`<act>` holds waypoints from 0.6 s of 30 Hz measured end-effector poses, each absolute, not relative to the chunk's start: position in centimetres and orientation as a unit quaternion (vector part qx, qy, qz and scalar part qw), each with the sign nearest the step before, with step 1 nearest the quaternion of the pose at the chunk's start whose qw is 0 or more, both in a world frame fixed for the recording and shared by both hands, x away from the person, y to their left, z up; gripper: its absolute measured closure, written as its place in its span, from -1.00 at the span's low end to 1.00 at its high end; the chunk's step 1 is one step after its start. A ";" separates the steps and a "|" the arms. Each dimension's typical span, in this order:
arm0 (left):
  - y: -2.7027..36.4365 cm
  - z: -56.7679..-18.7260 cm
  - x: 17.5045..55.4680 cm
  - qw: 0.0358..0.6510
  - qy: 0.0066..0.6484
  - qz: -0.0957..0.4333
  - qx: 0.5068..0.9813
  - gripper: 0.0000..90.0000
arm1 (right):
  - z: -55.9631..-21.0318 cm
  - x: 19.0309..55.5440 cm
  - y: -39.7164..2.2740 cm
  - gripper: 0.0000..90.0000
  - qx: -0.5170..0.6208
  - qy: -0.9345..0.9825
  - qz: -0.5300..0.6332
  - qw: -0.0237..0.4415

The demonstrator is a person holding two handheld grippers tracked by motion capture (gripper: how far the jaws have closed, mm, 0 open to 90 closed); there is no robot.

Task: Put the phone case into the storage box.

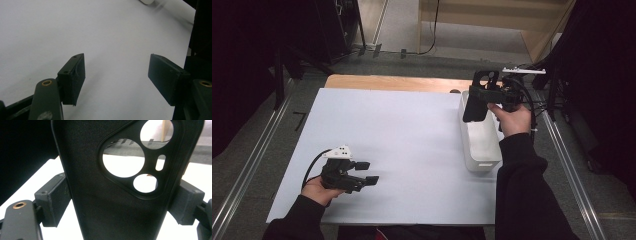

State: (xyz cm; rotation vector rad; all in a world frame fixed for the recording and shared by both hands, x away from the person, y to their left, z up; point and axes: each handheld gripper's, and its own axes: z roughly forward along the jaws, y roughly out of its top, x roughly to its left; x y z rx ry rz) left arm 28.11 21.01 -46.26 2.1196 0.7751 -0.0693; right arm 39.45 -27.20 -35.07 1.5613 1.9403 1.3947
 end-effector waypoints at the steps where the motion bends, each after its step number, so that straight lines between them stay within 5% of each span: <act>1: 21.0 -46.3 28.1 0.428 0.311 -0.028 0.848 -0.34 | -35.0 39.6 -27.3 -0.70 0.545 0.671 0.482 0.143; 18: 21.0 -46.4 28.1 0.427 0.315 -0.032 0.847 -0.34 | -35.1 43.5 -28.0 -0.70 0.562 0.666 0.460 0.168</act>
